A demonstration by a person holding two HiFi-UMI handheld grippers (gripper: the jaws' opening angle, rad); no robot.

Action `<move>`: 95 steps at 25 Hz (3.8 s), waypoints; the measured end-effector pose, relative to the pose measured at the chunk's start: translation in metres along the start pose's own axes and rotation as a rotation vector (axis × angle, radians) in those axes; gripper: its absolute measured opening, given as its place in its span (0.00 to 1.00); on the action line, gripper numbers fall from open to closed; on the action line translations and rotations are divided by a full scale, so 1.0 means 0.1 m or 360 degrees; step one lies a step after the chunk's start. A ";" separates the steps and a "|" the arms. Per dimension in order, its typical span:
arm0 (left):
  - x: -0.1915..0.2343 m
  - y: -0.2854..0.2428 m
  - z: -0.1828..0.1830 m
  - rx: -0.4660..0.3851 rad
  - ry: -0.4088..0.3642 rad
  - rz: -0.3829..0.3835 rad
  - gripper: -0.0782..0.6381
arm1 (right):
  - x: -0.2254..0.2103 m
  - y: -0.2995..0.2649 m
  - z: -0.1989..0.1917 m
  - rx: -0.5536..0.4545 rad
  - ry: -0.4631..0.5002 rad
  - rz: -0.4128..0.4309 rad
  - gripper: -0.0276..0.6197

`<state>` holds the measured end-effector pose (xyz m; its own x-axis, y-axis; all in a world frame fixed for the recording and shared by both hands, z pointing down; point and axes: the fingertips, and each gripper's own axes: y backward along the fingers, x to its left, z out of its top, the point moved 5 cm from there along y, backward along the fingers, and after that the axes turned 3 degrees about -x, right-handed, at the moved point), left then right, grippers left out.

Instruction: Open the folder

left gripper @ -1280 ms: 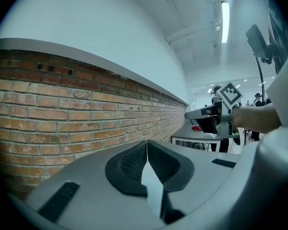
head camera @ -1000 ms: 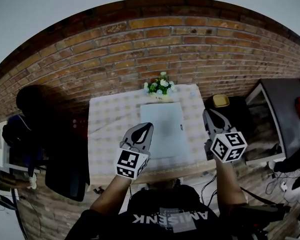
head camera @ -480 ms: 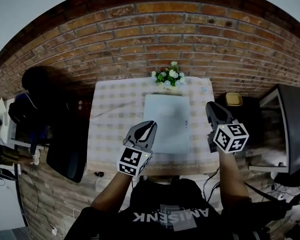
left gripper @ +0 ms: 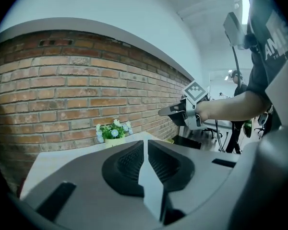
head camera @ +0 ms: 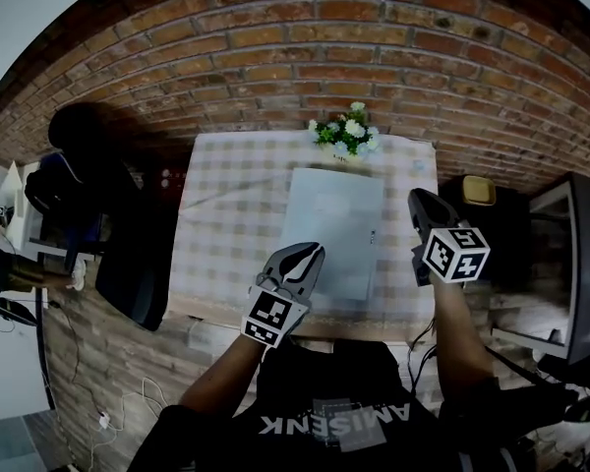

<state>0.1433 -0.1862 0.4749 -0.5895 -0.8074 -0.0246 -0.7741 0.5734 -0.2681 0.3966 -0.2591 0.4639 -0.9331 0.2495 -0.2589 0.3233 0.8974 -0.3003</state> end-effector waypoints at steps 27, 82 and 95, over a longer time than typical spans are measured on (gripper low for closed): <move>-0.25 -0.33 -0.65 0.0233 0.0076 -0.0009 0.32 | -0.66 -1.24 -1.13 0.0394 -0.0273 0.0095 0.25; -1.19 -0.36 -1.19 0.0544 -0.0687 -0.0765 0.16 | -0.76 -1.35 -1.34 0.0477 -0.0267 0.0056 0.31; -0.85 -0.17 -0.99 0.0412 -0.0233 -0.0503 0.13 | -0.76 -1.36 -1.33 0.0521 -0.0335 0.0065 0.31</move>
<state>0.1833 -0.1135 0.5768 -0.2795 -0.9596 -0.0338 -0.8171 0.2562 -0.5165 0.4028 -0.3515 0.6467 -0.8767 0.1721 -0.4492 0.4246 0.7161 -0.5541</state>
